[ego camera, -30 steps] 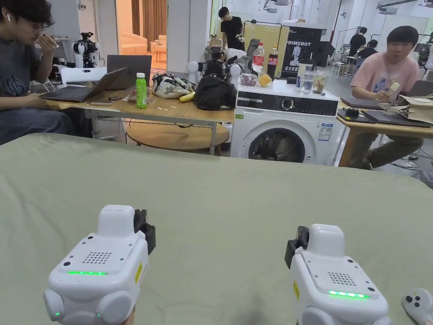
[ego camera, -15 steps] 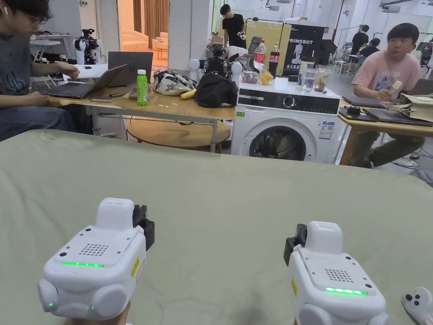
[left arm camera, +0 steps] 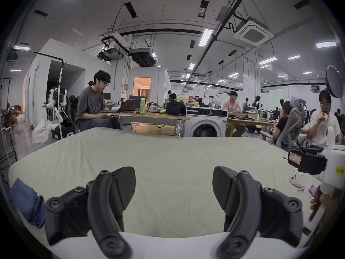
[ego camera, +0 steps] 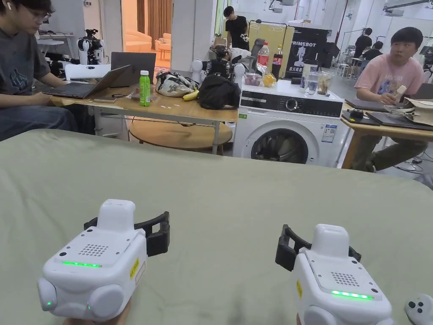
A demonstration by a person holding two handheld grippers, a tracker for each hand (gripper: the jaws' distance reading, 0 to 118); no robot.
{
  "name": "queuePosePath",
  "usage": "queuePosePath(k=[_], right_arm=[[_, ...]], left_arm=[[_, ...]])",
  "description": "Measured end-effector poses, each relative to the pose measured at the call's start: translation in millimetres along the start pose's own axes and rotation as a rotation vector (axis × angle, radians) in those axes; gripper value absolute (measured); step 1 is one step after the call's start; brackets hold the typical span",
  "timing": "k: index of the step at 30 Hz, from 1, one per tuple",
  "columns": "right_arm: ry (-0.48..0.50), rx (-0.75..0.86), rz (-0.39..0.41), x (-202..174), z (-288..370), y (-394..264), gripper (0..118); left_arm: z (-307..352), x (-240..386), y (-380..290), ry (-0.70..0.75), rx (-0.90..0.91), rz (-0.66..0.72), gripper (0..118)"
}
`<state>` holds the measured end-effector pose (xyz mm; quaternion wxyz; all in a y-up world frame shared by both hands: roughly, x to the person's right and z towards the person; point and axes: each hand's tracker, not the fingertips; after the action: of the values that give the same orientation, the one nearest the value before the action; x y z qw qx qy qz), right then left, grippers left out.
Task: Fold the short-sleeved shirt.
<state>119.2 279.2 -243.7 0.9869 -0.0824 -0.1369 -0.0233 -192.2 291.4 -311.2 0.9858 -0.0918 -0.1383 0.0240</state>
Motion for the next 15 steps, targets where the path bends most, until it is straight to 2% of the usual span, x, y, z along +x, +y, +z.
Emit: queuePosePath(k=[3,5,8,10,15], right_arm=[[0.002,0.021,0.005,1.1,1.3,0.0,78],[-0.036,0.023,0.020,0.1,1.4,-0.7,78],[0.002,0.021,-0.007,6.4,1.2,0.1,79],[-0.008,0.025,-0.010,6.4,1.3,-0.2,79],[-0.053,0.041,0.010,1.9,-1.6,-0.5,79]], left_arm=[[-1.0,0.3,-0.3,-0.001,0.009,0.009,86],[-1.1,0.2,-0.4,0.012,0.009,0.028,86],[0.7,-3.7,-1.0,0.010,0.055,0.058,86],[2.5,-6.4,-2.0,-0.014,0.099,0.074,86],[2.9,-2.8,-3.0,0.064,0.128,-0.027,86]])
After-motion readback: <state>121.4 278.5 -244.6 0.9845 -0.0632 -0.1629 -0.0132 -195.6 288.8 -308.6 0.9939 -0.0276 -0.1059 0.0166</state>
